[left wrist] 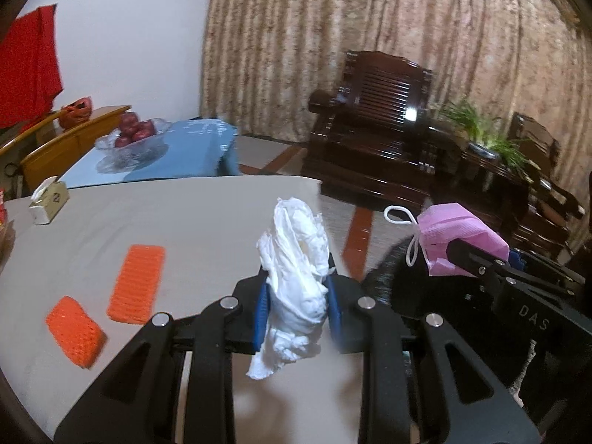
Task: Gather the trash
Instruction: 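Carry the tissue and pink mask over the bin and release both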
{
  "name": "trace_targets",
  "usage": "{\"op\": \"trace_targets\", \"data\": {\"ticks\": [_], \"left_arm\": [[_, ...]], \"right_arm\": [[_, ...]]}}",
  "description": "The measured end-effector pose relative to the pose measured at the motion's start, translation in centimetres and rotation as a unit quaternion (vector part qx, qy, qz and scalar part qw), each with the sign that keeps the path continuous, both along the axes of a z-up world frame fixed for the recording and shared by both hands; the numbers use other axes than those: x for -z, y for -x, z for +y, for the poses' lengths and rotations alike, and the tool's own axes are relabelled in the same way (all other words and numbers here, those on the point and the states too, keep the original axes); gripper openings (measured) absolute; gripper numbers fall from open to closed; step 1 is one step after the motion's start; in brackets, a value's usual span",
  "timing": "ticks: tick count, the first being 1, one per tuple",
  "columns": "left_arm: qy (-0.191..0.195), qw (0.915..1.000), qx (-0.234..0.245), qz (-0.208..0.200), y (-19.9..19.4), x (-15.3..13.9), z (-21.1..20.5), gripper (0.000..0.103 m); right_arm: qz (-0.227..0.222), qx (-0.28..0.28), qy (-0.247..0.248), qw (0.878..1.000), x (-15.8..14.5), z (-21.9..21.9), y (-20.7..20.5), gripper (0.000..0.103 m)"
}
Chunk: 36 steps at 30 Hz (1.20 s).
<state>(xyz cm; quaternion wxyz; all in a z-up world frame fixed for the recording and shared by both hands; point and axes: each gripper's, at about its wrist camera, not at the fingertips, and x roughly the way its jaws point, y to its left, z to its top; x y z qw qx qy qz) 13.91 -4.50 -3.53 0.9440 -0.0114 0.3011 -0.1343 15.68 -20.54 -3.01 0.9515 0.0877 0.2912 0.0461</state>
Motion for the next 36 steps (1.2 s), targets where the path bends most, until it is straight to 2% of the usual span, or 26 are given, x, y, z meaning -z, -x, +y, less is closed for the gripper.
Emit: {"op": "trace_targets", "data": {"ticks": [10, 16, 24, 31, 34, 36], "left_arm": [[0.000, 0.9980, 0.063, -0.009, 2.3, 0.1, -6.4, 0.025], [0.003, 0.9952, 0.097, -0.005, 2.1, 0.7, -9.8, 0.025], [0.010, 0.9895, 0.144, 0.013, 1.5, 2.1, -14.4, 0.025], [0.005, 0.9863, 0.162, 0.027, 0.3, 3.5, -17.5, 0.025], [0.009, 0.9848, 0.169, 0.037, -0.3, 4.1, -18.3, 0.033], [0.015, 0.9842, 0.171, 0.043, -0.6, 4.4, -18.4, 0.048]], "right_arm": [[0.000, 0.060, 0.005, 0.998, 0.3, -6.1, 4.9, 0.039], [0.005, 0.089, 0.010, 0.996, 0.9, -9.0, 6.8, 0.039], [0.028, 0.111, 0.029, 0.993, 2.9, -11.9, 7.8, 0.039], [0.049, 0.127, 0.030, 0.990, 5.1, -14.2, 7.4, 0.040], [0.062, 0.126, 0.036, 0.989, 6.0, -14.9, 6.9, 0.043], [0.069, 0.127, 0.044, 0.988, 6.6, -15.1, 6.6, 0.051]]}}
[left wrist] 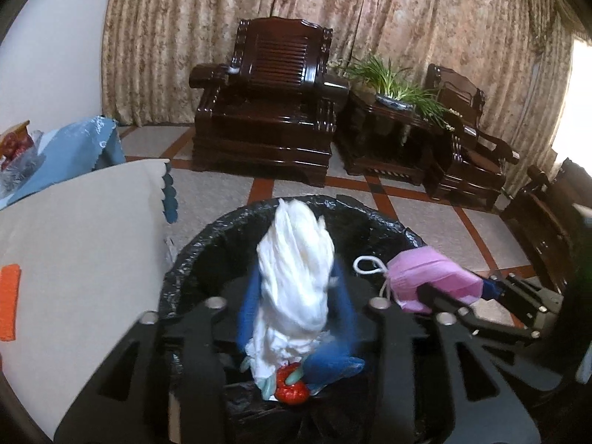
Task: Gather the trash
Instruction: 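Carry the tissue and pink mask over the bin and release both, then move both tools back over the orange foam nets on the table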
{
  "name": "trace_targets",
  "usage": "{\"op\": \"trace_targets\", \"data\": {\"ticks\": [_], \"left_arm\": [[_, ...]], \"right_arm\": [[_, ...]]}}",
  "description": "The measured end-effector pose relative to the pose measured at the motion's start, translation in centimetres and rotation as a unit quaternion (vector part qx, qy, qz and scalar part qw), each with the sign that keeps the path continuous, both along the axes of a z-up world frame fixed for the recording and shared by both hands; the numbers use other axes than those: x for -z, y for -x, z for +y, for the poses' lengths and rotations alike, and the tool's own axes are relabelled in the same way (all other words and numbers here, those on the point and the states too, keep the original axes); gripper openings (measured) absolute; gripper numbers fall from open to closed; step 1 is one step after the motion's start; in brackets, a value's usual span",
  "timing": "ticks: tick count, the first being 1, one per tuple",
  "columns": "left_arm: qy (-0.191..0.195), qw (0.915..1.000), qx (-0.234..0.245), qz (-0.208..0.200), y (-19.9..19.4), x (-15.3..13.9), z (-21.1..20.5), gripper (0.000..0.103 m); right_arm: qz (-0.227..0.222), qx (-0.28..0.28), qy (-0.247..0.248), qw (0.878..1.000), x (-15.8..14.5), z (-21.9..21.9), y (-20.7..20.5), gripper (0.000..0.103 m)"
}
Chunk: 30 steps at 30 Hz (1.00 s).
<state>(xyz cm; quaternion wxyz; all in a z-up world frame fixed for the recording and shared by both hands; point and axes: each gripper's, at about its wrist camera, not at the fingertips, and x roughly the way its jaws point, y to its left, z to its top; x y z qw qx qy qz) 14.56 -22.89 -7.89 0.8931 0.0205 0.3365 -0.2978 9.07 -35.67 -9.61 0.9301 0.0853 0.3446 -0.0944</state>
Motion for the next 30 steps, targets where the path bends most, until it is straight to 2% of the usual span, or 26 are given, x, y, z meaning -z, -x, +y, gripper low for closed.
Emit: {"op": "trace_targets", "data": {"ticks": [1, 6, 8, 12, 15, 23, 30], "left_arm": [[0.001, 1.0000, -0.001, 0.001, -0.1, 0.0, 0.0, 0.051], [0.006, 0.9999, -0.007, 0.005, -0.1, 0.1, 1.0, 0.066], [0.005, 0.9999, -0.012, -0.002, 0.1, -0.2, 1.5, 0.072], [0.001, 0.9993, -0.028, -0.025, 0.7, -1.7, 3.6, 0.084], [-0.001, 0.9980, -0.050, -0.039, 1.1, -2.6, 6.0, 0.088], [-0.009, 0.9899, -0.127, -0.062, 1.7, -4.7, 13.7, 0.090], [-0.023, 0.9779, -0.194, -0.074, 2.0, -5.6, 20.6, 0.090]], "right_arm": [[0.005, -0.001, 0.002, 1.000, 0.3, -0.1, -0.1, 0.053], [0.002, 0.007, 0.005, 1.000, 0.8, -0.4, 0.6, 0.087], [-0.006, 0.007, 0.008, 1.000, 0.6, -0.2, 1.1, 0.094], [-0.022, 0.004, -0.001, 1.000, -0.4, 0.2, 1.8, 0.097], [-0.041, -0.001, -0.014, 0.999, -1.6, 1.0, 2.0, 0.097], [-0.080, -0.056, -0.017, 0.995, -4.8, 6.5, 0.5, 0.097], [-0.091, -0.112, -0.021, 0.989, -5.7, 12.3, -2.2, 0.097]]}}
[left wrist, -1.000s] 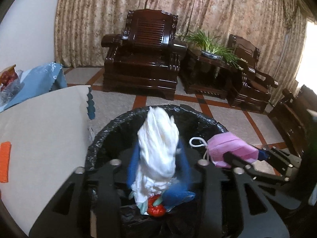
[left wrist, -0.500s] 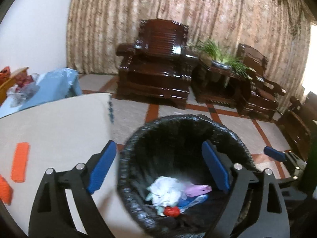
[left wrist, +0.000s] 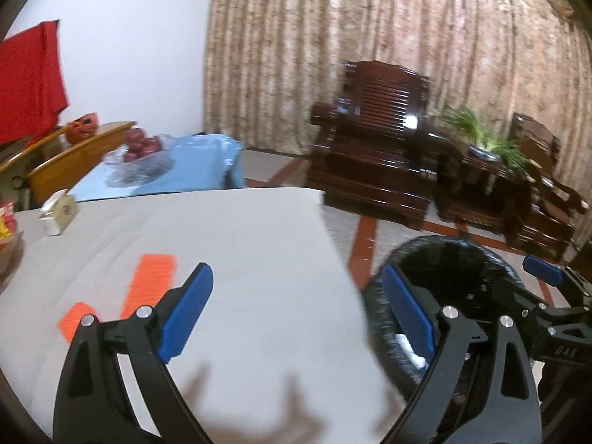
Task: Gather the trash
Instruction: 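Move both tools back over the orange foam nets on the table, then grasp an orange foam net with the left tool while the right tool grasps the other net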
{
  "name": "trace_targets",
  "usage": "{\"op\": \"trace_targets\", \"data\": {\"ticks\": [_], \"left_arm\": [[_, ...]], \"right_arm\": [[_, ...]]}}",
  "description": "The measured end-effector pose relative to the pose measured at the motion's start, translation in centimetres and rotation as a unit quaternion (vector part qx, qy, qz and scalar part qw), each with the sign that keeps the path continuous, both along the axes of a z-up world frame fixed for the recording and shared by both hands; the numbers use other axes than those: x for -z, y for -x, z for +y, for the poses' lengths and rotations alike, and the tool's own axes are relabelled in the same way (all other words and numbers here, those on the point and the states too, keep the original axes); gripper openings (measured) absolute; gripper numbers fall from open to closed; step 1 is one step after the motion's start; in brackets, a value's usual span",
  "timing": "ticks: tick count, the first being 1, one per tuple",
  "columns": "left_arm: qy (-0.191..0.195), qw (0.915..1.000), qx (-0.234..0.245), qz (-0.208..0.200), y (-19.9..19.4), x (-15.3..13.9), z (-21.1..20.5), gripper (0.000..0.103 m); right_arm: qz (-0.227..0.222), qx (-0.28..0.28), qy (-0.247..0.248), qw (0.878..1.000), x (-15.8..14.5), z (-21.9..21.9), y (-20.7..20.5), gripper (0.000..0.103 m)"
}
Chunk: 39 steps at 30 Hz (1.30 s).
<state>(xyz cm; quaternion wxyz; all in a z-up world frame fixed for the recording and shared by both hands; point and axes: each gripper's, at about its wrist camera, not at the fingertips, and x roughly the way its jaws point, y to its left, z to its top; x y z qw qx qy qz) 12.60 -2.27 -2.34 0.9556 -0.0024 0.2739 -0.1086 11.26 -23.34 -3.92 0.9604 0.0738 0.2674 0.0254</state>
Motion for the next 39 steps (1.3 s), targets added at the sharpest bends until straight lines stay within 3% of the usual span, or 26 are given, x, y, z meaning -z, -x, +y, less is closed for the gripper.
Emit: {"op": "trace_targets", "data": {"ticks": [13, 23, 39], "left_arm": [[-0.021, 0.9936, -0.111, 0.006, -1.0, 0.9, 11.4, 0.090], [-0.032, 0.9822, -0.180, 0.043, -2.2, 4.9, 19.0, 0.090], [-0.020, 0.9716, -0.205, 0.118, -5.1, 11.3, 22.9, 0.090]], "right_arm": [[-0.009, -0.087, 0.000, 0.996, 0.2, 11.0, -5.4, 0.097], [0.006, -0.123, 0.007, 0.992, 2.7, 17.1, -8.4, 0.097], [0.041, -0.145, 0.016, 0.988, 6.4, 21.3, -11.5, 0.097]]}}
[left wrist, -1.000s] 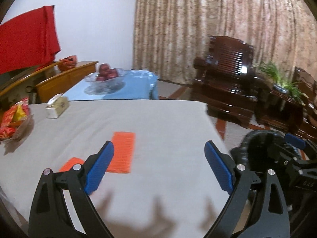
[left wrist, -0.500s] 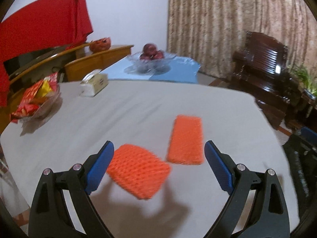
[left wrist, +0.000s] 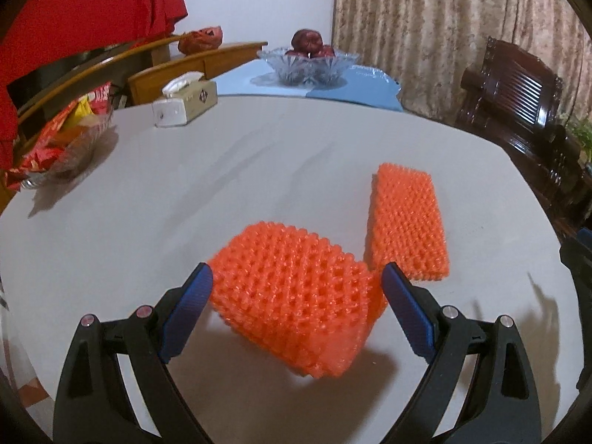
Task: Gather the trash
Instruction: 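Grasp an orange foam net with the left tool while the right tool grasps the other net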
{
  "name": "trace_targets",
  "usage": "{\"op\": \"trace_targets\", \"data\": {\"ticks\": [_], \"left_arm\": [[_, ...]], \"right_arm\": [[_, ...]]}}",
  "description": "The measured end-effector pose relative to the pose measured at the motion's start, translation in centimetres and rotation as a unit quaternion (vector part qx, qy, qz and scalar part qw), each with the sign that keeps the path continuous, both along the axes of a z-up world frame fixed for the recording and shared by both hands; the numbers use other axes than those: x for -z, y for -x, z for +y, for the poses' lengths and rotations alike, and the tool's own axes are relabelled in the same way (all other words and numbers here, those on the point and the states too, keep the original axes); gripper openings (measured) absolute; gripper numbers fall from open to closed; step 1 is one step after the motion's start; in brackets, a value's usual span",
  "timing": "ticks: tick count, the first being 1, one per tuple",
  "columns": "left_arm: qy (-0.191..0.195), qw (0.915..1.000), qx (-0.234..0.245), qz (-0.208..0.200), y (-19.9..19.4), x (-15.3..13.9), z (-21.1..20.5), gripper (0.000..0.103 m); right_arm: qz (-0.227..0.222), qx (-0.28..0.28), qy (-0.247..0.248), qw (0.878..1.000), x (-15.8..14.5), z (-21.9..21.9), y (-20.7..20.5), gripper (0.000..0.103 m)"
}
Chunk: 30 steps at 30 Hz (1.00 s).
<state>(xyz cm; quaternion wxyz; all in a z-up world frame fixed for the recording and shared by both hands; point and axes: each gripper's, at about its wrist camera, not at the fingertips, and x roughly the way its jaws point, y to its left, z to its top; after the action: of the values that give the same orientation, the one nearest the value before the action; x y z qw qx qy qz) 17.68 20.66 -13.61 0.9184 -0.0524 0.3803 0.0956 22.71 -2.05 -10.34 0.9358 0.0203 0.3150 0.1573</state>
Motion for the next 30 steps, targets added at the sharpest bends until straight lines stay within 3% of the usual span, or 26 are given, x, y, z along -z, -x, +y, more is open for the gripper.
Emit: {"op": "trace_targets", "data": {"ticks": [7, 10, 19, 23, 30], "left_arm": [[0.023, 0.9997, -0.001, 0.013, -0.7, 1.4, 0.5, 0.090], [0.033, 0.9993, 0.000, 0.016, -0.8, 1.7, 0.6, 0.084], [0.042, 0.9991, -0.005, 0.000, -0.6, 1.6, 0.8, 0.058], [0.047, 0.9989, -0.002, -0.002, -0.8, 1.5, 0.8, 0.030], [0.061, 0.9981, -0.004, -0.011, -0.9, 0.9, 1.0, 0.017]], "right_arm": [[0.010, -0.006, 0.001, 1.000, 0.8, 0.7, -0.9, 0.097], [0.014, -0.012, 0.003, 1.000, 1.2, 1.3, -1.2, 0.097], [0.026, -0.024, 0.008, 0.999, 2.1, 2.8, -2.0, 0.097], [0.028, -0.027, 0.009, 0.999, 2.3, 3.3, -2.1, 0.097], [0.030, -0.037, 0.010, 0.999, 2.1, 4.7, -2.8, 0.097]]}}
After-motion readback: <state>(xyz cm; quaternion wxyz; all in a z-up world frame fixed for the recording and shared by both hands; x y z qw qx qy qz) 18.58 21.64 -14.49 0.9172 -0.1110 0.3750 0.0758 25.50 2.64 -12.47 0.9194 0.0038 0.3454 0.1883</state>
